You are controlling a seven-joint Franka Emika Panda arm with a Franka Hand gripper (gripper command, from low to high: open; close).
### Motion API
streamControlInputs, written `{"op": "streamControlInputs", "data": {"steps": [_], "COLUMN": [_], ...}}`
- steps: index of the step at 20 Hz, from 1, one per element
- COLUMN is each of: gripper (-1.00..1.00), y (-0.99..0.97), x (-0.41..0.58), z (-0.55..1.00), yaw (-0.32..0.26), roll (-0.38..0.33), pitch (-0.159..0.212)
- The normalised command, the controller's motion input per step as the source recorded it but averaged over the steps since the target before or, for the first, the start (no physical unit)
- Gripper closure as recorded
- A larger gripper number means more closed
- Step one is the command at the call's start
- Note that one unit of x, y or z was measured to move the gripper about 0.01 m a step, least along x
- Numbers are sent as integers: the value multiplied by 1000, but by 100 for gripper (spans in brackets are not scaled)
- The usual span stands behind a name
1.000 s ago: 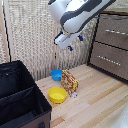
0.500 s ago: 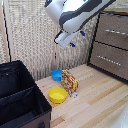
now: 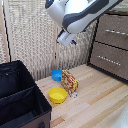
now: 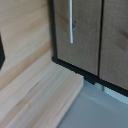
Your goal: Locate and clasp the grip of the topmost drawer. Steadily and circumspectly yank the drawer open. Discover and seize the nutrition bar using your clamp. Deposit the nutrition bar in the accessible drawer. Unclench the nutrition bar.
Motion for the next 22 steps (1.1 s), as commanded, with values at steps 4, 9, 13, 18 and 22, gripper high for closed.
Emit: {"op": "streamControlInputs", "data": {"steps": [4,9,13,18,22], "gripper": [-100,-100,-100,-100,-100], "y": [-636,-633,-571,-574,-587], "x": [-112,-105,-50,0,0], "z": [0,5,4,0,0], "yaw": [19,23,53,58,60], "roll": [-295,-292,-281,-260,-247], "pitch": [17,8,0,0,0]}}
